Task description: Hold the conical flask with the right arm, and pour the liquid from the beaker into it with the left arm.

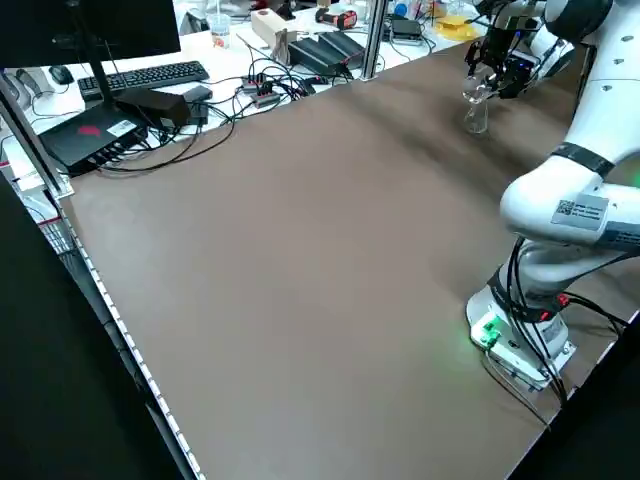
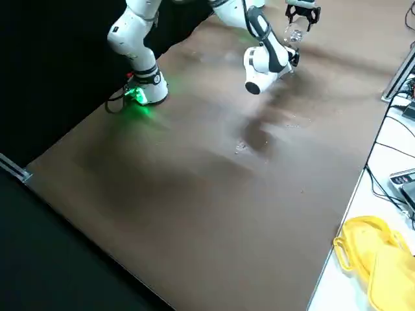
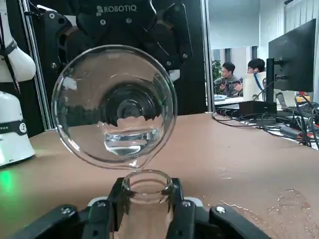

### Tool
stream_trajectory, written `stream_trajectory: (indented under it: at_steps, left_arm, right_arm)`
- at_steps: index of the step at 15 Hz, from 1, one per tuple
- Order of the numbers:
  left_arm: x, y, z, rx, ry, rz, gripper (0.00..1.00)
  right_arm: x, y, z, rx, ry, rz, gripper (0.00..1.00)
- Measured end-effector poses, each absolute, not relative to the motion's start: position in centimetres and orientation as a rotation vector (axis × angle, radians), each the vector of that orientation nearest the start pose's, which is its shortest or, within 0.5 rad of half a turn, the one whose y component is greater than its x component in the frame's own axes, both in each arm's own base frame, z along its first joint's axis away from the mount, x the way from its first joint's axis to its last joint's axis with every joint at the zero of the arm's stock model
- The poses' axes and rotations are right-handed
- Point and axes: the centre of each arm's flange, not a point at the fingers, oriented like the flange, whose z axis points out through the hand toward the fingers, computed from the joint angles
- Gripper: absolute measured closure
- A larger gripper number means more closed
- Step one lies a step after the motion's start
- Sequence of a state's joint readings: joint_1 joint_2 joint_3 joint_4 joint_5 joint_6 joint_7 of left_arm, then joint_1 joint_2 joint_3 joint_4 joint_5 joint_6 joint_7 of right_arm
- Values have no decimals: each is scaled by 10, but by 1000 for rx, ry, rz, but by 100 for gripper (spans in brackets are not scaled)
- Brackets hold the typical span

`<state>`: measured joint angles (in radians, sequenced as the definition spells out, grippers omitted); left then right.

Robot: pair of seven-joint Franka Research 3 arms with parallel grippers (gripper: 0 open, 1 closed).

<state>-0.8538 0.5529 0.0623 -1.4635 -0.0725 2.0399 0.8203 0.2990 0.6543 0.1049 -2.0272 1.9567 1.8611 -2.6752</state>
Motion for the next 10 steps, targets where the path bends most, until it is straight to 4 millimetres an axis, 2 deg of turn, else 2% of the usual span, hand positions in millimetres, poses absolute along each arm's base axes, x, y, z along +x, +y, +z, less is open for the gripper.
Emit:
stream_trajectory:
  at_steps: [10]
  left_arm:
    - [489,-511,364,-2254,2204,-10,4]
  right_arm:
    - [506,296,142,-1329,-1144,-1201,60]
